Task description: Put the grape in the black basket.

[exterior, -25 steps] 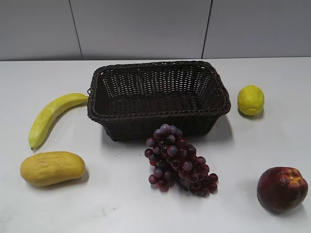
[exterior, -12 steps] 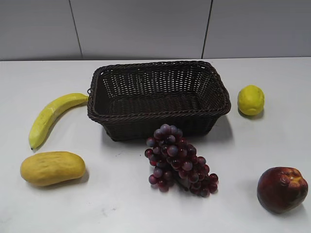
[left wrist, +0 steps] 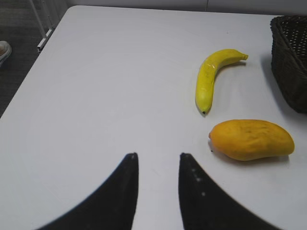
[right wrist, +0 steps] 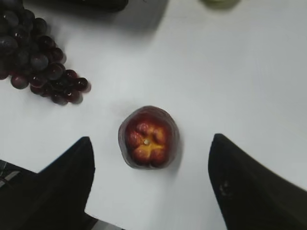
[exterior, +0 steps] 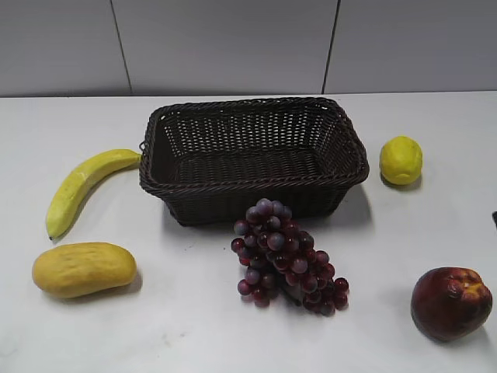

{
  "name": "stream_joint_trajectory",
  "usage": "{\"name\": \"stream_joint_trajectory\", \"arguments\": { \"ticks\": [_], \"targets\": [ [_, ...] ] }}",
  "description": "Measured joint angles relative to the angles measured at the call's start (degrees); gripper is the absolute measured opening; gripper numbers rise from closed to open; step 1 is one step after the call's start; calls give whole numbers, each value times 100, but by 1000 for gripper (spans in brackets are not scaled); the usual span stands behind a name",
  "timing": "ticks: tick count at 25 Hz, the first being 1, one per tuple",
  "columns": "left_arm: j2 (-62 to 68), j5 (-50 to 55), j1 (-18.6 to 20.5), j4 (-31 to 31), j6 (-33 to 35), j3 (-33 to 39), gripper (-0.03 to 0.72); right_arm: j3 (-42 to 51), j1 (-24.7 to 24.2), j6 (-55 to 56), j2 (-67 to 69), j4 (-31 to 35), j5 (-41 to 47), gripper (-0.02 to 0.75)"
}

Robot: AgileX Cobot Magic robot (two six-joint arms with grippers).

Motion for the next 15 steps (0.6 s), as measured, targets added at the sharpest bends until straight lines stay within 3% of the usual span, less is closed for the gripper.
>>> {"name": "stream_joint_trajectory", "arguments": {
  "ticks": [15],
  "targets": [
    [0,0,0,0,0,0,235,-1173,2396,-420,3064,10,-848,559]
  ]
}}
